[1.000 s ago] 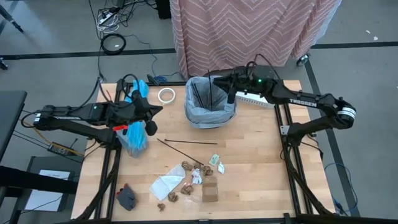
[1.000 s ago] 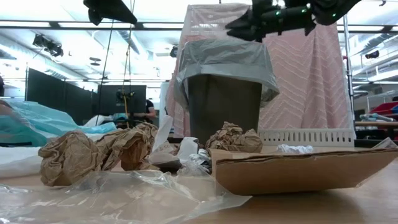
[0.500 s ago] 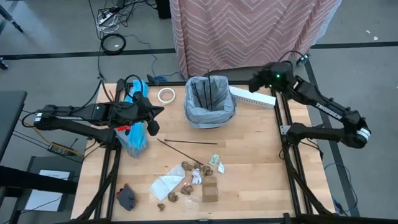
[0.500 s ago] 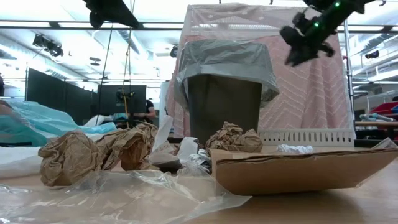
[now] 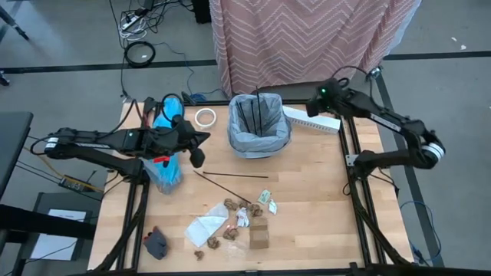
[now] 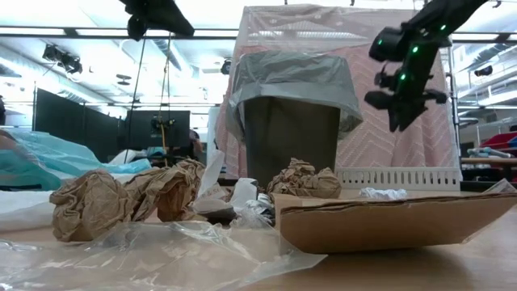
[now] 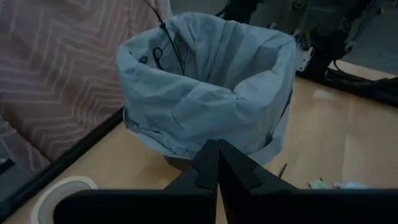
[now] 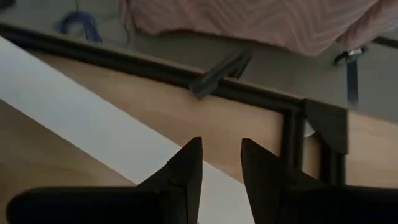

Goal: Place trash/remove bag and relplace
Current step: Adjust the trash bin on the table, then put the zip tie into the trash bin

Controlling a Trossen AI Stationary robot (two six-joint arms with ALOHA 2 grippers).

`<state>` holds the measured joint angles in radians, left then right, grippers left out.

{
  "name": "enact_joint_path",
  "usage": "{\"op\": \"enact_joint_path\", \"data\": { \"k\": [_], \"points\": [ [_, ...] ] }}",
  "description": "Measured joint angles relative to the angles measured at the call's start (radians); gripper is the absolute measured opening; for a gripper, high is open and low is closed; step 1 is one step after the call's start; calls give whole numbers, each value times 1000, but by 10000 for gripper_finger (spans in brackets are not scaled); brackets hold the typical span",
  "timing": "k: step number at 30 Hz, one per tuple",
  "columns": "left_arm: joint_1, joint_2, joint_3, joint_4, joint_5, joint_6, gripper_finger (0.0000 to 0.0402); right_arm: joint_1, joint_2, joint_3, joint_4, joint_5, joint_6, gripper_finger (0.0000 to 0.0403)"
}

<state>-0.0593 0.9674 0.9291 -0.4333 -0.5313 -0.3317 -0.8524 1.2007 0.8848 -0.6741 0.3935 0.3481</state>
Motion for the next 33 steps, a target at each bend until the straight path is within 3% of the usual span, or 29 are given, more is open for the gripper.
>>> {"op": "enact_joint_path", "data": {
  "k": [10, 17, 27, 33],
  "points": [
    [0, 11, 0, -4, 6, -34, 15, -15, 201, 0, 83, -55, -54, 93],
    [0, 11, 0, -5, 7, -42, 15, -12, 283, 0, 75, -249, -53, 89],
    [0, 11, 0, -6, 9, -42, 15, 101, 185, 0, 13, -497, -20, 54],
    [0, 11, 0, -7, 9, -41, 15, 181, 70, 0, 19, -502, -8, 38]
  ]
}}
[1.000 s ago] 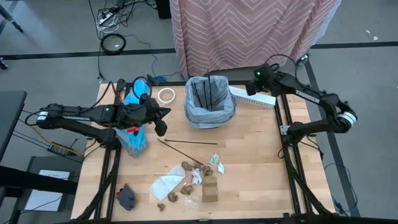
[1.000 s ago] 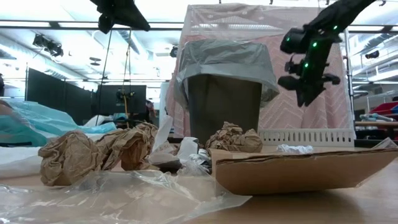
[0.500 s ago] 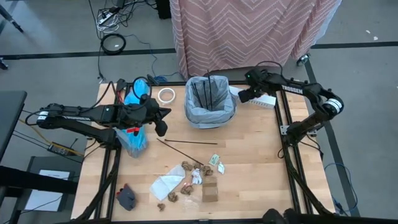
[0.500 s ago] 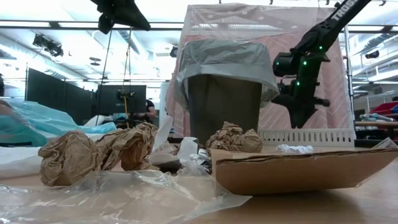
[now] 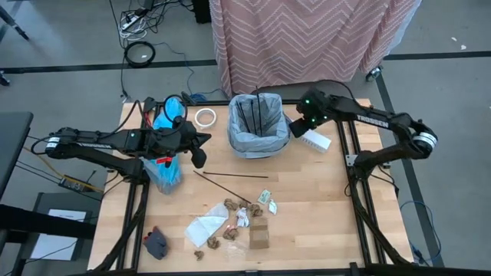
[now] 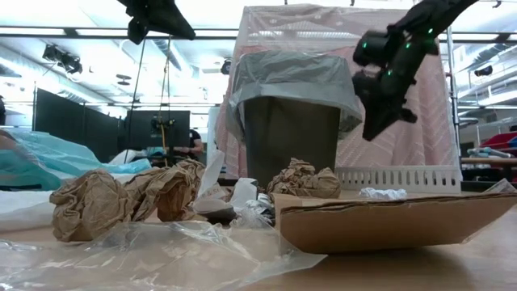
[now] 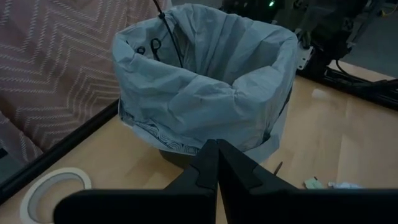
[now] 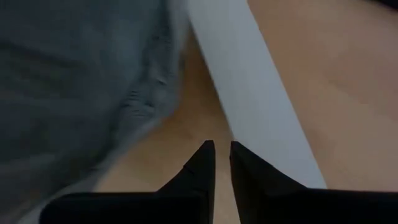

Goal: Place trash/remove bag and relplace
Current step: Put the zip tie into the trash bin

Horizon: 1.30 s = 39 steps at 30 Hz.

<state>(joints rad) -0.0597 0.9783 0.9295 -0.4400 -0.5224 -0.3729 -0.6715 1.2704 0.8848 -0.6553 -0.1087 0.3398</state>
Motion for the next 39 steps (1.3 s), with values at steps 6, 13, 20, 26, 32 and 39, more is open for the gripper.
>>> {"op": "enact_joint_path", "data": {
  "k": [6, 13, 20, 26, 32, 39],
  "points": [
    [0, 0, 0, 0, 0, 0, 15, 81, -66, 0, 58, -16, 9, 30],
    [0, 0, 0, 1, 0, -1, 15, 138, -29, 1, 126, 31, 26, 21],
    [0, 0, 0, 0, 0, -27, 15, 57, -35, 0, -134, 318, -7, 15],
    [0, 0, 0, 1, 1, -28, 15, 26, -36, 0, -234, 314, -80, 11],
    [0, 0, 0, 3, 3, -32, 15, 27, -82, 0, -237, 279, -76, 11],
    [0, 0, 0, 3, 3, -30, 15, 28, -227, 0, -225, 199, -73, 11]
  ]
}}
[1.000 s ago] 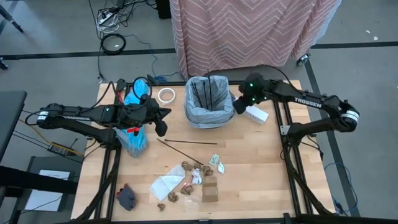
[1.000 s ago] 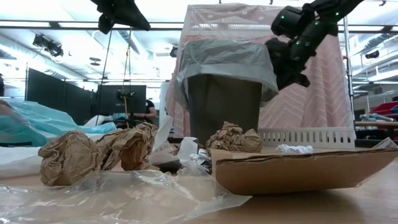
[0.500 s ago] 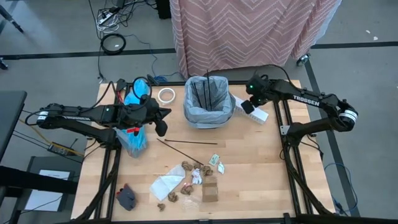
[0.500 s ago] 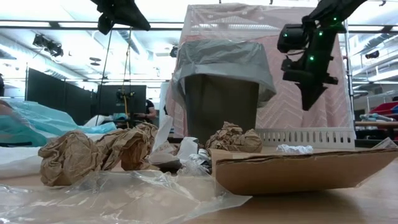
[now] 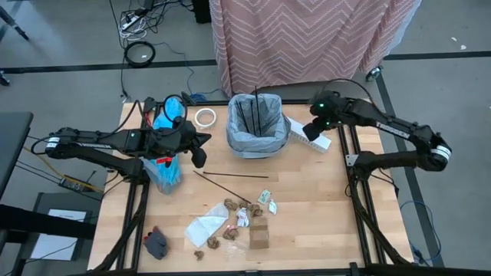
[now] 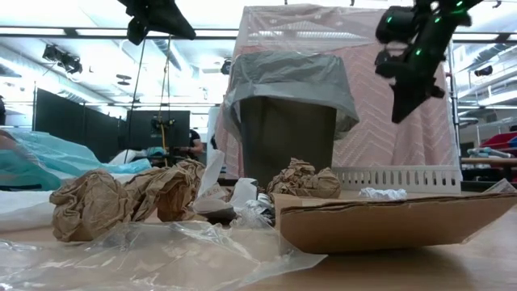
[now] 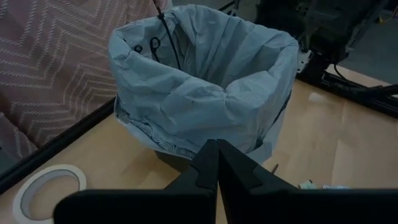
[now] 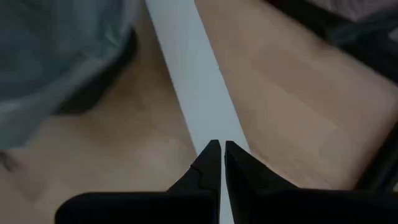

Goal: Place trash/remove bag and relplace
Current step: Put the zip tie into the trash bin

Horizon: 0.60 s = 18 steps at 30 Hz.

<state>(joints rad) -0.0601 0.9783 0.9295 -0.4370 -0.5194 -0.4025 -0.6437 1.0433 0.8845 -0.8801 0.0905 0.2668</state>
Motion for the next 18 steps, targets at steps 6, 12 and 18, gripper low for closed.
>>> {"op": "enact_joint_path", "data": {
  "k": [6, 12, 18],
  "points": [
    [0, 0, 0, 0, 0, 2, 15, 6, -157, 0, 93, -108, 12, 11],
    [0, 0, 0, 0, -1, 3, 15, 16, -173, 1, -2, 52, 46, 5],
    [0, 0, 0, 0, -3, 4, 15, 10, -62, 1, -111, 115, -5, 1]
  ]
}}
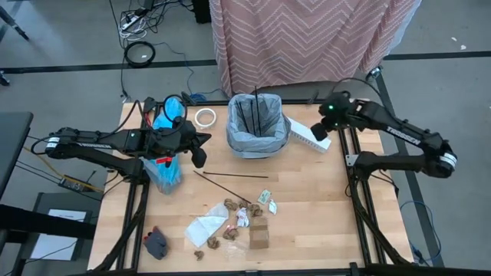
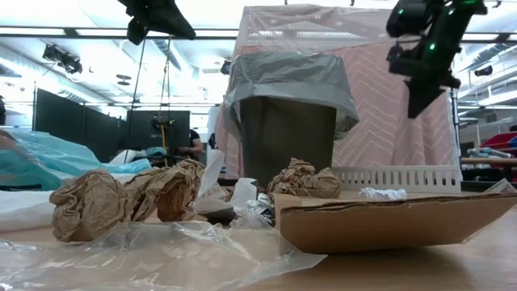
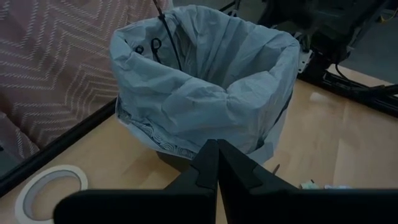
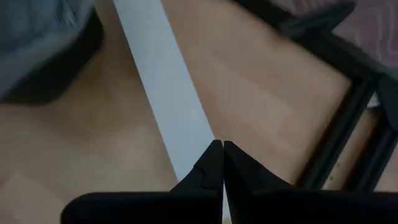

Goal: Place trash/remove bag and relplace
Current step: Put the zip tie into the trash bin

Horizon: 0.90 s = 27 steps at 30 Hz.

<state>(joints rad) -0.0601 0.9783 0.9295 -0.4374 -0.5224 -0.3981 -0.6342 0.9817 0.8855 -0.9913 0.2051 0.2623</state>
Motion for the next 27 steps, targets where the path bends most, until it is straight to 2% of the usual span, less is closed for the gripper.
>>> {"op": "enact_joint_path", "data": {
  "k": [3, 7, 10, 13, 15, 17, 20, 23, 27],
  "points": [
    [0, 0, 0, 2, 0, 4, 15, 4, 51, 0, 24, -98, -18, 2],
    [0, 0, 0, 44, 3, 40, 15, 39, 80, 0, 123, -358, -62, 1],
    [0, 0, 0, 94, 51, 55, 15, 115, 80, 0, 229, -525, -49, 2],
    [0, -5, 0, 141, 124, 54, 15, 245, 79, 0, 313, -587, -24, 5],
    [0, -6, 0, 181, 212, 53, 15, 354, 79, 0, 362, -600, 9, 10],
    [-1, -9, 14, 187, 302, 54, 15, 465, 79, 0, 422, -590, 56, 16],
    [-2, -13, 55, 203, 423, 55, 15, 634, 80, 0, 508, -483, 137, 23],
    [-6, -20, 99, 168, 472, 81, 15, 794, 103, 0, 537, -291, 195, 26],
    [-17, -37, 129, 60, 455, 160, 15, 946, 193, -14, 552, -19, 283, 32]
  ]
}}
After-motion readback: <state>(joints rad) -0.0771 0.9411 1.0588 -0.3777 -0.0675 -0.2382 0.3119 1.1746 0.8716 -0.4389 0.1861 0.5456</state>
